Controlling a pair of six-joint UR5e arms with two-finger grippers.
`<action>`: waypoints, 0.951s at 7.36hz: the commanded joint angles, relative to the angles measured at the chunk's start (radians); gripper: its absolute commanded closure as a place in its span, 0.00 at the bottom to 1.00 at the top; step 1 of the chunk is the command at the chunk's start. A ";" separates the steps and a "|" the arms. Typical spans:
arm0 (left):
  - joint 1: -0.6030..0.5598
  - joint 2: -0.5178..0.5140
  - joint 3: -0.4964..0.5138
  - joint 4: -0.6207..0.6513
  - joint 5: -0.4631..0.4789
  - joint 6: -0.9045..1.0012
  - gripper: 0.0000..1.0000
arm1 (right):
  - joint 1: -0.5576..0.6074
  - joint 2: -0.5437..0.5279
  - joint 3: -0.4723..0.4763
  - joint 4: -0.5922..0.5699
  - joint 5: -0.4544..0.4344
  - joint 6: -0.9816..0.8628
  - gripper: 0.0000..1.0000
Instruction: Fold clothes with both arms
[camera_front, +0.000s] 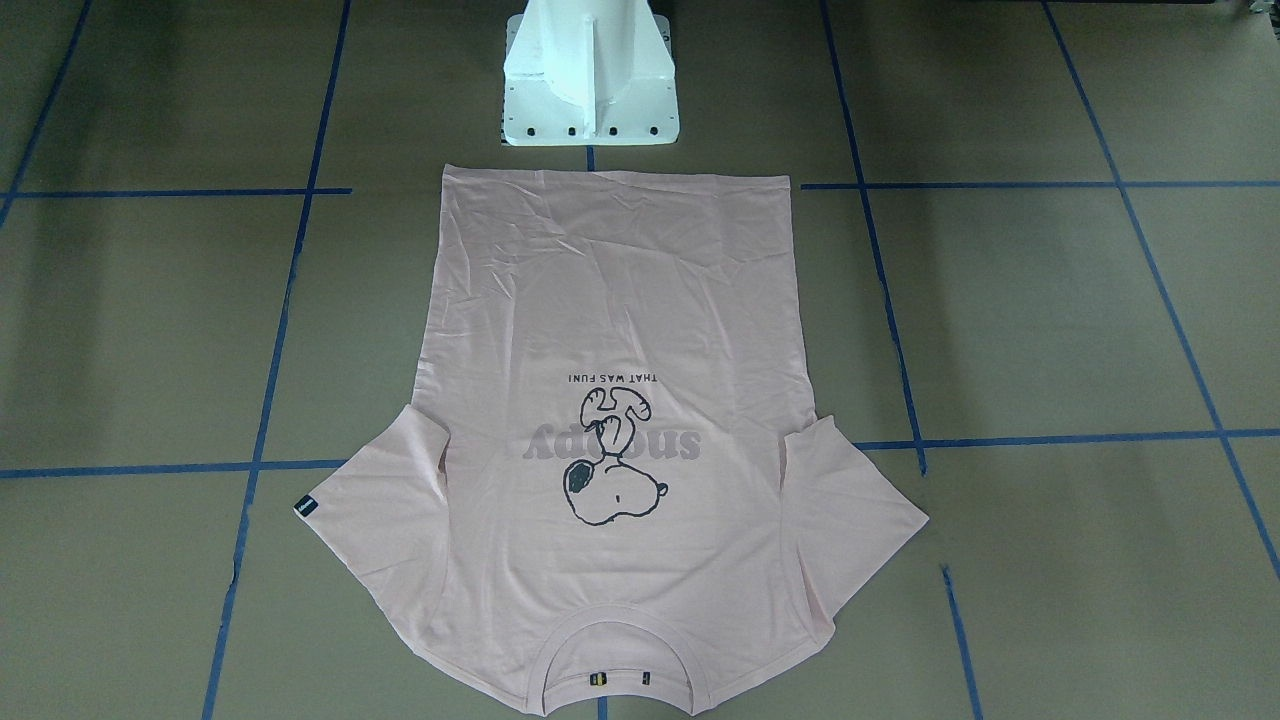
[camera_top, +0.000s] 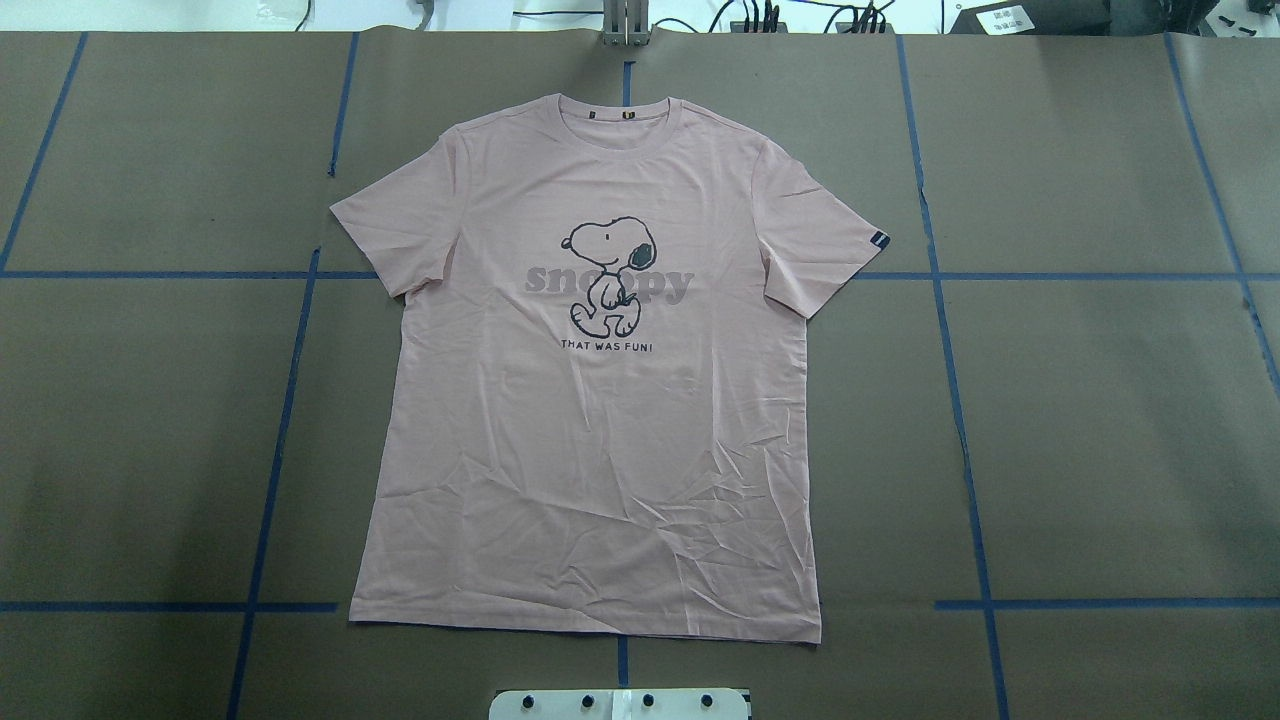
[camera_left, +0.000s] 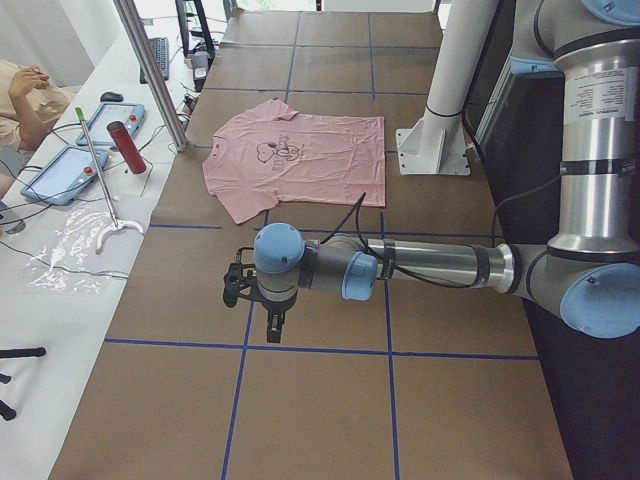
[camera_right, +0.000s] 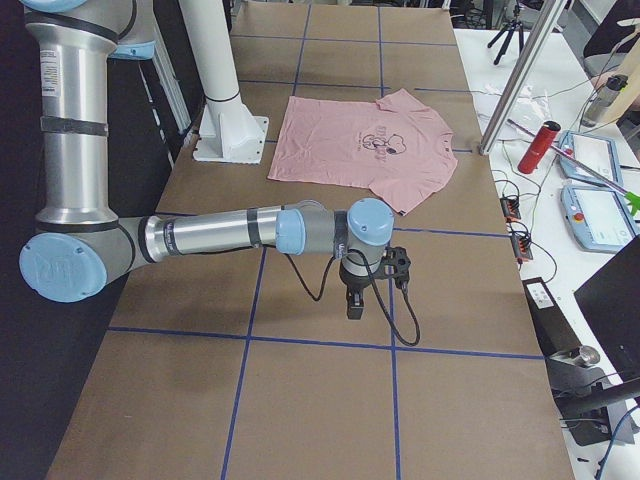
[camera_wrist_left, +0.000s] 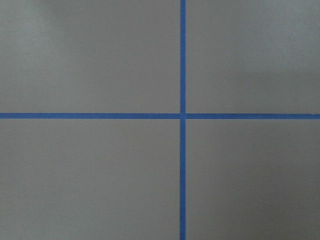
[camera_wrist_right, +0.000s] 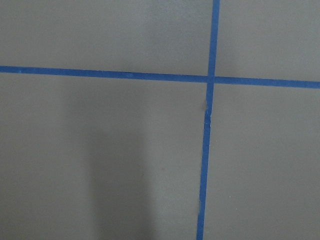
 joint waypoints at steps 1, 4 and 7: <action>0.000 -0.001 -0.004 -0.004 -0.008 -0.003 0.00 | -0.001 -0.003 -0.001 0.002 0.002 -0.002 0.00; 0.006 -0.002 -0.026 -0.005 -0.026 0.005 0.00 | -0.022 -0.005 -0.004 0.005 0.007 -0.003 0.00; 0.029 -0.001 -0.025 -0.002 -0.029 -0.003 0.00 | -0.190 0.014 -0.004 0.229 0.033 0.152 0.00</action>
